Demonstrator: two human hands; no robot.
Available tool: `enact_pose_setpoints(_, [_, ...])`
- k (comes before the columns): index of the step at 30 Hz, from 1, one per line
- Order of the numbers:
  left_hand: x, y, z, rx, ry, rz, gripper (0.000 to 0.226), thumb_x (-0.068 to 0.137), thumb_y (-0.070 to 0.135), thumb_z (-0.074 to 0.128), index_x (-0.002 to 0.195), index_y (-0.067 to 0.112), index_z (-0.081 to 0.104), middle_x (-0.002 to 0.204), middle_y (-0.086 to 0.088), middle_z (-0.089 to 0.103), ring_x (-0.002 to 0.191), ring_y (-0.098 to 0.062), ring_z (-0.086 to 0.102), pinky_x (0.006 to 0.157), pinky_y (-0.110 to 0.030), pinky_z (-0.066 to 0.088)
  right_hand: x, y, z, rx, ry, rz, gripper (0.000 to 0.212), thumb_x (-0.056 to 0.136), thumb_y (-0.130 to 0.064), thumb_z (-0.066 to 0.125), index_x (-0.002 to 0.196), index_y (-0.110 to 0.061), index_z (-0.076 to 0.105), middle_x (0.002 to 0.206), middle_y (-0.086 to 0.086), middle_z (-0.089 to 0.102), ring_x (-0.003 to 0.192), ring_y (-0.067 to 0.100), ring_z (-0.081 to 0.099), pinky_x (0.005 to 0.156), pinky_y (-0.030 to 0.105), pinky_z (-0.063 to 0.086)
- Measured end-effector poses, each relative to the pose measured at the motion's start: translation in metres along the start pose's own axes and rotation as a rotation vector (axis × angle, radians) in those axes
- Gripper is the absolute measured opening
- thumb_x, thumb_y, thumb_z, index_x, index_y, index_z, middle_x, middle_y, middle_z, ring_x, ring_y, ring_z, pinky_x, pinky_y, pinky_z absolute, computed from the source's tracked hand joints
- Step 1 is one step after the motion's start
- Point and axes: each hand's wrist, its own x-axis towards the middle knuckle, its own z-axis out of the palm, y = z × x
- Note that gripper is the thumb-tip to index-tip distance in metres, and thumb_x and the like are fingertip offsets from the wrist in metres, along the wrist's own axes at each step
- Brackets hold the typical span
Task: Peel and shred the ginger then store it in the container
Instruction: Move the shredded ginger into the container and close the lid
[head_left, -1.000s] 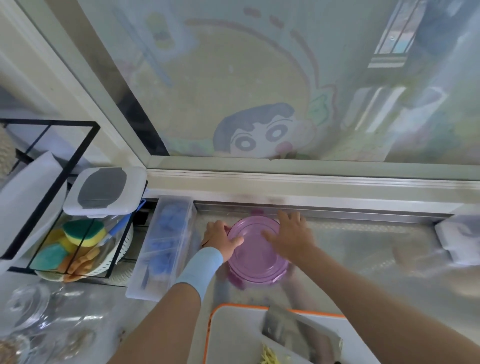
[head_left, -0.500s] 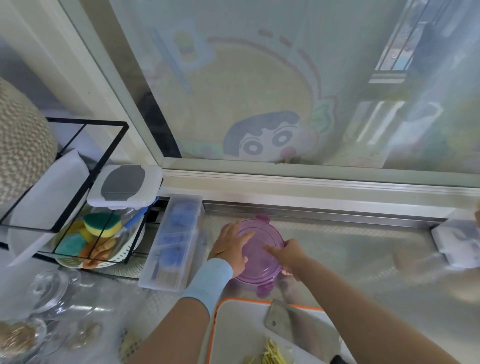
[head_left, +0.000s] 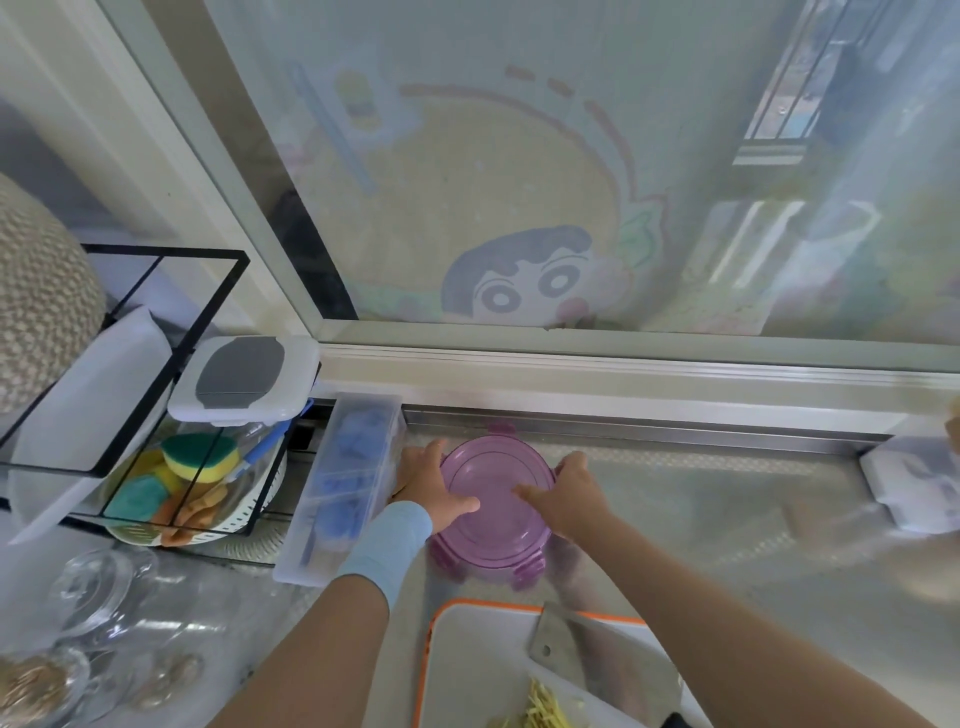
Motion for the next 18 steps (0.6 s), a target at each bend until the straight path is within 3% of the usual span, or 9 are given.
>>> enact_pose_setpoints(2, [-0.001, 0.0, -0.004, -0.025, 0.059, -0.048, 0.1, 0.072, 0.046, 0.08, 0.15, 0.028, 0.02, 0.157, -0.004, 0.012, 0.141, -0.03, 0.028, 0.107, -0.045, 0.039, -0.004, -0.007, 0.002, -0.02, 0.001, -0.042, 0.064, 0.076, -0.058, 0.077, 0.108, -0.015, 0.041, 0.108, 0.008, 0.056, 0.091, 0.024, 0.058, 0.071, 0.033, 0.045])
enact_pose_setpoints(6, [-0.007, -0.003, -0.017, -0.068, 0.095, -0.06, 0.073, 0.069, 0.045, 0.082, 0.129, 0.025, 0.045, 0.126, 0.001, 0.048, 0.112, -0.025, 0.054, 0.085, -0.034, 0.047, -0.01, -0.017, 0.001, -0.037, -0.035, -0.057, 0.061, 0.078, -0.058, 0.075, 0.108, -0.013, 0.046, 0.096, 0.001, 0.054, 0.077, 0.014, 0.053, 0.058, 0.027, 0.039])
enact_pose_setpoints(8, [-0.009, -0.006, -0.023, -0.114, 0.112, -0.024, 0.055, 0.074, 0.04, 0.079, 0.118, 0.026, 0.051, 0.114, 0.005, 0.057, 0.103, -0.021, 0.058, 0.081, -0.029, 0.045, -0.008, -0.017, 0.002, -0.015, -0.048, -0.034, 0.062, 0.078, -0.058, 0.076, 0.109, -0.013, 0.044, 0.095, 0.002, 0.056, 0.08, 0.017, 0.056, 0.063, 0.03, 0.045])
enact_pose_setpoints(11, [-0.009, -0.009, -0.03, -0.109, 0.106, -0.007, 0.038, 0.079, 0.036, 0.075, 0.111, 0.028, 0.057, 0.109, 0.007, 0.062, 0.099, -0.017, 0.059, 0.085, -0.03, 0.048, -0.008, -0.013, 0.004, 0.004, -0.051, 0.009, 0.066, 0.076, -0.06, 0.077, 0.108, -0.015, 0.04, 0.096, 0.006, 0.059, 0.086, 0.026, 0.063, 0.078, 0.044, 0.057])
enact_pose_setpoints(13, [-0.007, -0.012, -0.034, -0.097, 0.069, -0.001, 0.035, 0.079, 0.037, 0.074, 0.11, 0.029, 0.06, 0.11, 0.007, 0.063, 0.101, -0.018, 0.06, 0.091, -0.034, 0.05, -0.008, -0.011, 0.006, 0.034, -0.04, 0.027, 0.065, 0.076, -0.058, 0.078, 0.106, -0.016, 0.039, 0.094, 0.007, 0.059, 0.085, 0.03, 0.065, 0.079, 0.049, 0.059])
enact_pose_setpoints(15, [-0.006, -0.013, -0.038, -0.082, 0.032, 0.009, 0.035, 0.081, 0.036, 0.073, 0.112, 0.028, 0.06, 0.109, 0.007, 0.063, 0.102, -0.019, 0.061, 0.094, -0.037, 0.05, -0.011, -0.014, 0.008, 0.056, -0.026, 0.039, 0.064, 0.077, -0.055, 0.078, 0.107, -0.016, 0.038, 0.095, 0.008, 0.058, 0.083, 0.032, 0.066, 0.074, 0.049, 0.06])
enact_pose_setpoints(18, [-0.002, -0.015, -0.038, -0.152, 0.006, 0.013, 0.027, 0.082, 0.032, 0.072, 0.104, 0.023, 0.059, 0.104, 0.002, 0.064, 0.099, -0.021, 0.062, 0.092, -0.036, 0.05, -0.013, -0.022, 0.01, 0.101, -0.056, 0.08, 0.064, 0.08, -0.052, 0.077, 0.111, -0.015, 0.035, 0.102, 0.012, 0.059, 0.077, 0.033, 0.066, 0.054, 0.04, 0.059])
